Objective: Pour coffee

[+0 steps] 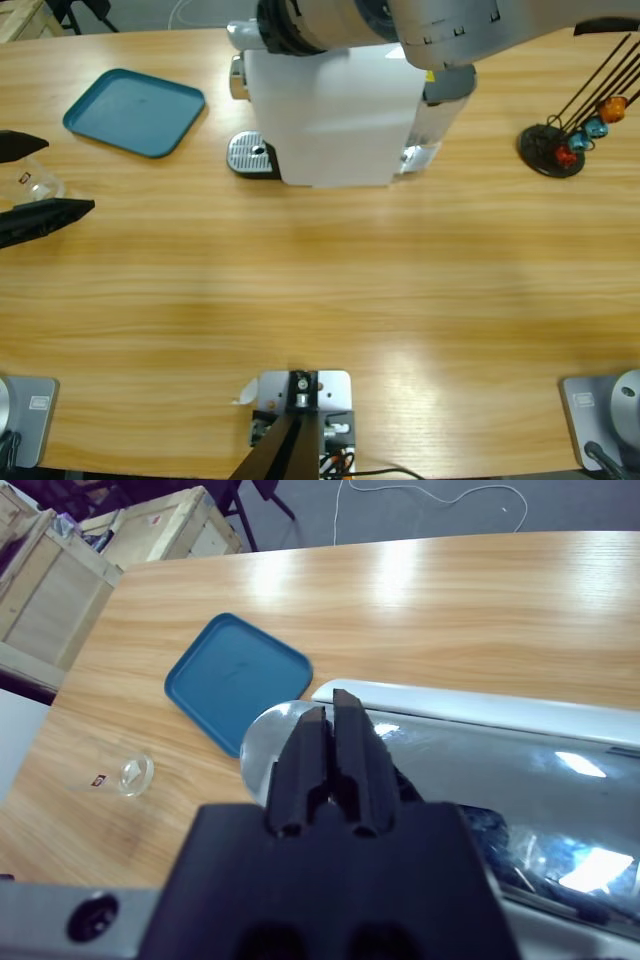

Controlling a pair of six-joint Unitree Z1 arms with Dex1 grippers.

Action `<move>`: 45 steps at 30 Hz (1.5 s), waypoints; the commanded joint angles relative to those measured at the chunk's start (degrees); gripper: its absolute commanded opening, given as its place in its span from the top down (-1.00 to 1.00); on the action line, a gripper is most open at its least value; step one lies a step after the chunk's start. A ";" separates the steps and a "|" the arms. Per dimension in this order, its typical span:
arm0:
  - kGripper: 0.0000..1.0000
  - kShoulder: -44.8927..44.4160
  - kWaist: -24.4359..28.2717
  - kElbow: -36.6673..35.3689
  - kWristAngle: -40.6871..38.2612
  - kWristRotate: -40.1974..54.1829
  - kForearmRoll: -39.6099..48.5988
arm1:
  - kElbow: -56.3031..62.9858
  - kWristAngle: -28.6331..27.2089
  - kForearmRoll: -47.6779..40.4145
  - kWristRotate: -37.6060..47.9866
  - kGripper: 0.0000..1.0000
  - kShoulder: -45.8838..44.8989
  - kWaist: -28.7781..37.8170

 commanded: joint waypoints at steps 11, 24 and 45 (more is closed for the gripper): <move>-1.00 -4.01 4.90 -0.96 18.68 -9.99 4.37 | 3.39 3.62 12.31 -29.39 -1.00 -16.67 1.31; -1.00 3.64 10.47 -8.01 26.57 -31.33 21.83 | 9.58 4.36 21.52 -29.18 -1.00 -25.62 4.60; -1.00 8.75 13.73 8.46 33.67 -37.08 0.33 | 16.81 1.37 17.72 -28.50 -1.00 -25.56 4.86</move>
